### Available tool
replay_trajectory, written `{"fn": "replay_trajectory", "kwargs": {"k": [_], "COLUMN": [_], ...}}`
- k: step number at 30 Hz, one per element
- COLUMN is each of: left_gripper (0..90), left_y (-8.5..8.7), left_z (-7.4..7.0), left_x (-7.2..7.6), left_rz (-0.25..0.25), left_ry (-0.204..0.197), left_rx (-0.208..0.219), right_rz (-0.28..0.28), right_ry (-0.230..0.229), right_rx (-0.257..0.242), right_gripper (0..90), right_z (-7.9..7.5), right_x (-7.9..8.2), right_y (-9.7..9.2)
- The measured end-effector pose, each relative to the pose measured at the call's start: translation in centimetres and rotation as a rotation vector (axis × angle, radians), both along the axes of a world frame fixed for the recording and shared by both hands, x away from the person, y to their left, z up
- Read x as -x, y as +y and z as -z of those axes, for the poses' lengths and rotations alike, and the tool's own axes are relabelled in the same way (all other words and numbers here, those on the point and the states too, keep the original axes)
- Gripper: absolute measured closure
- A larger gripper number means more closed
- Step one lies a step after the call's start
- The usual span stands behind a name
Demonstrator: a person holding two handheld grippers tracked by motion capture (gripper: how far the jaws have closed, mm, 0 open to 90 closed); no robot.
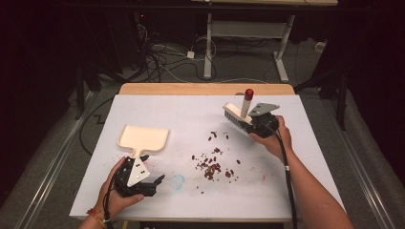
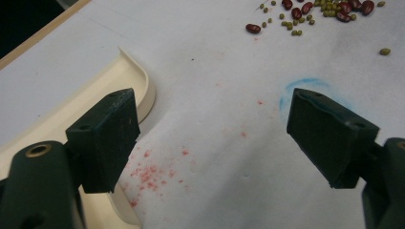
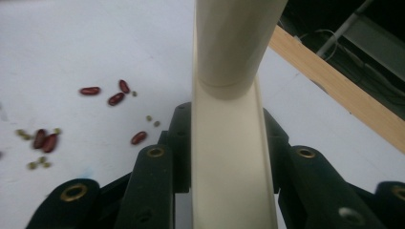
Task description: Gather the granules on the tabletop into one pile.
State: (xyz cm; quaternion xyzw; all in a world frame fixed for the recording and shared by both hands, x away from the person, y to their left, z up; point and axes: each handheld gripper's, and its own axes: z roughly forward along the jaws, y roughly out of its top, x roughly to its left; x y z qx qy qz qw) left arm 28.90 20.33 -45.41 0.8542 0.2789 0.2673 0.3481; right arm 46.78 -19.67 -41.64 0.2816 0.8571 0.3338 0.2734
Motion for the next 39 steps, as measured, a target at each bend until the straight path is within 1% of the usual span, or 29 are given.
{"fn": "replay_trajectory", "kwargs": {"k": [1,2,3,4,6,8,10,11,13,15,18,19,20,21,22,23,24,25,26,27,28,29,32,33,34,35,37,38,39], "left_gripper": [17.8,17.8,17.8,17.8,17.8,17.8,17.8,17.8,17.8,17.8,17.8,17.8,17.8,17.8,17.8,17.8,17.8,17.8,17.8,17.8,17.8,17.8,17.8,17.8,17.8,17.8,17.8,17.8,17.8], "left_y": [0.0,0.0,0.0,0.0,0.0,0.1,0.1,0.1,0.1,0.1,0.0,0.0,-0.1,-0.1,-0.1,-0.1,-0.1,-0.1,-0.1,-0.1,-0.1,-0.1,-0.1,-0.1,-0.1,-0.1,-0.1,-0.1,-0.2], "left_z": [0.0,0.0,0.1,0.1,0.2,0.2,0.2,0.2,0.3,0.3,0.3,0.3,0.3,0.3,0.2,0.2,0.2,0.2,0.2,0.2,0.2,0.2,0.2,0.2,0.1,0.1,0.1,0.1,0.1], "left_x": [0.0,0.0,0.0,-0.1,-0.2,-0.2,-0.2,-0.3,-0.3,-0.3,-0.2,-0.2,-0.2,-0.2,-0.2,-0.2,-0.2,-0.2,-0.2,-0.2,-0.2,-0.2,-0.2,-0.2,-0.2,-0.2,-0.2,-0.2,-0.2], "left_rz": [0.001,0.001,0.001,0.001,0.002,0.003,0.003,0.002,0.003,0.003,0.003,0.004,0.005,0.007,0.007,0.007,0.007,0.005,0.004,0.004,0.005,0.005,0.008,0.008,0.007,0.008,0.008,0.01,0.011], "left_ry": [0.001,0.003,0.001,0.004,0.004,0.006,0.006,0.008,0.012,0.013,0.016,0.018,0.018,0.019,0.018,0.018,0.018,0.017,0.018,0.019,0.019,0.02,0.018,0.017,0.016,0.016,0.016,0.017,0.017], "left_rx": [-0.003,-0.005,-0.007,-0.014,-0.02,-0.017,-0.014,-0.016,-0.016,-0.019,-0.015,-0.016,-0.02,-0.024,-0.025,-0.022,-0.02,-0.016,-0.017,-0.017,-0.018,-0.02,-0.025,-0.027,-0.029,-0.03,-0.026,-0.032,-0.034], "right_rz": [0.002,0.002,0.004,-0.001,-0.004,-0.029,-0.04,-0.048,-0.068,-0.094,-0.152,-0.181,-0.181,-0.237,-0.237,-0.276,-0.288,-0.306,-0.306,-0.33,-0.33,-0.366,-0.405,-0.405,-0.429,-0.429,-0.457,-0.474,-0.474], "right_ry": [0.005,0.005,0.003,-0.01,-0.008,-0.015,-0.009,-0.006,-0.011,-0.012,0.0,-0.005,-0.005,0.006,0.006,0.009,0.004,0.003,0.003,0.008,0.008,0.015,0.021,0.021,0.028,0.028,0.031,0.025,0.025], "right_rx": [0.007,0.007,0.014,0.026,0.019,0.024,0.025,0.033,0.039,0.029,0.014,0.007,0.007,-0.009,-0.009,0.006,0.013,0.018,0.018,0.019,0.019,0.01,0.008,0.008,0.011,0.011,0.012,0.022,0.022], "right_gripper": [67.3,67.3,67.2,67.3,67.3,67.3,67.3,67.3,67.2,67.2,67.2,67.2,67.2,67.2,67.2,67.1,67.1,67.0,67.0,66.9,66.9,66.9,66.9,66.9,66.9,66.9,66.8,66.8,66.8], "right_z": [0.5,0.5,0.8,1.3,1.5,1.9,2.0,2.2,2.3,2.4,2.4,2.4,2.4,2.3,2.3,2.5,2.5,2.6,2.6,2.6,2.6,2.5,2.4,2.4,2.4,2.4,2.4,2.3,2.3], "right_x": [-0.7,-0.7,-0.9,-1.3,-1.4,-1.4,-1.3,-1.0,-0.7,-0.2,0.6,0.9,0.9,1.5,1.5,2.3,2.7,3.0,3.0,3.6,3.6,4.2,5.1,5.1,5.8,5.8,6.6,7.3,7.3], "right_y": [0.7,0.7,1.1,1.9,2.2,3.4,3.7,4.2,4.5,4.6,4.9,5.0,5.0,5.3,5.3,5.6,5.8,5.8,5.8,5.7,5.7,5.5,5.2,5.2,5.0,5.0,5.0,4.9,4.9]}}
